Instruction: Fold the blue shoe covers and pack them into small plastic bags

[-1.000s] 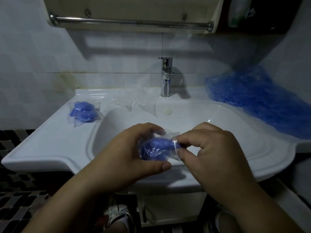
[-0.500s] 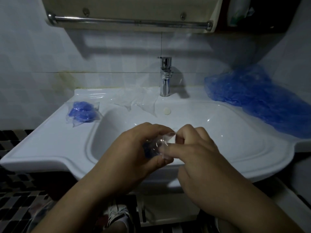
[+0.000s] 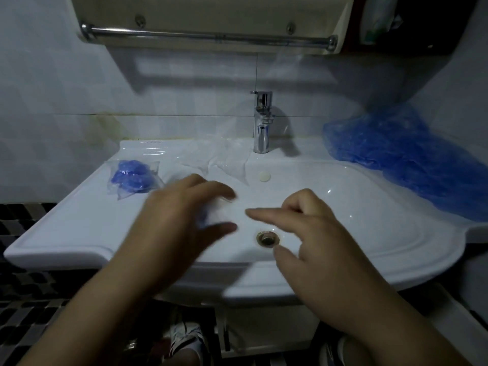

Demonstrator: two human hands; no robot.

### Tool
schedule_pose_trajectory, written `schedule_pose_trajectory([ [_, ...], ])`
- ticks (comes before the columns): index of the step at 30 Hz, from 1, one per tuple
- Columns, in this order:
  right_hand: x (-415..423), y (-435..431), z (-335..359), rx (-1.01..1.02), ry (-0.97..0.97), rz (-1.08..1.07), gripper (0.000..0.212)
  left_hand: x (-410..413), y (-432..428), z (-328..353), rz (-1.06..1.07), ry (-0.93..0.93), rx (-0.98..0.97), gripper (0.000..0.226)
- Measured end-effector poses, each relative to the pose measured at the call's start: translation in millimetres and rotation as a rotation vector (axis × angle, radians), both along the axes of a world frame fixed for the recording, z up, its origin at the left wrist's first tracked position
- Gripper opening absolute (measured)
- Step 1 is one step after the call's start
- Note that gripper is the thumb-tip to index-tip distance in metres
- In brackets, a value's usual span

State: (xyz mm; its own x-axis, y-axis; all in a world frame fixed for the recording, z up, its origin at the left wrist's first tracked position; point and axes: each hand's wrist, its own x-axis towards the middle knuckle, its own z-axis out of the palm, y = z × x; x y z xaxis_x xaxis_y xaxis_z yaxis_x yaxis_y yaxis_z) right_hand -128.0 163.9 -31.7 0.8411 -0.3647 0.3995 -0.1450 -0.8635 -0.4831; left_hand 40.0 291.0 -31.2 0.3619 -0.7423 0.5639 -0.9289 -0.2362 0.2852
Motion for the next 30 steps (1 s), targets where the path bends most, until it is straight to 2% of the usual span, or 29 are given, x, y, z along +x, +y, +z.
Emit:
schedule_pose_trajectory([
  [2, -3.5, -6.0, 0.6, 0.045, -0.067, -0.045, 0.051, 25.3, 14.9, 1.1, 0.220, -0.093, 0.044, 0.043],
  [5, -1.1, -10.2, -3.3, 0.073, -0.035, -0.083, 0.043, 65.2, 36.6, -5.3, 0.530, -0.136, 0.112, 0.047],
  [9, 12.2, -6.5, -10.1, 0.069, 0.012, -0.068, 0.040, 95.1, 50.9, -19.6, 0.709, -0.016, 0.208, 0.055],
  [11, 21.1, -3.7, -11.9, 0.047, 0.023, -0.066, 0.040, 97.5, 53.1, -22.4, 0.734, 0.083, 0.260, 0.072],
  [13, 30.4, 1.8, -11.6, 0.047, 0.046, -0.048, 0.043, 94.6, 52.7, -22.1, 0.713, 0.120, 0.271, 0.095],
  [15, 38.5, 8.4, -11.5, 0.054, 0.085, -0.018, 0.048, 82.9, 48.9, -16.8, 0.651, 0.087, 0.201, 0.107],
  [18, 46.4, 15.2, -11.3, 0.062, 0.129, 0.007, 0.053, 48.3, 31.5, -2.7, 0.446, 0.022, 0.058, 0.098],
  [23, 33.3, -2.9, -8.5, 0.132, 0.112, -0.153, 0.054, -13.4, -20.8, 2.7, 0.116, 0.105, 0.068, 0.085],
  [30, -21.8, -91.8, 6.7, 0.163, 0.093, -0.484, 0.056, -51.1, -94.7, 18.7, -0.022, 0.149, 0.114, 0.081],
])
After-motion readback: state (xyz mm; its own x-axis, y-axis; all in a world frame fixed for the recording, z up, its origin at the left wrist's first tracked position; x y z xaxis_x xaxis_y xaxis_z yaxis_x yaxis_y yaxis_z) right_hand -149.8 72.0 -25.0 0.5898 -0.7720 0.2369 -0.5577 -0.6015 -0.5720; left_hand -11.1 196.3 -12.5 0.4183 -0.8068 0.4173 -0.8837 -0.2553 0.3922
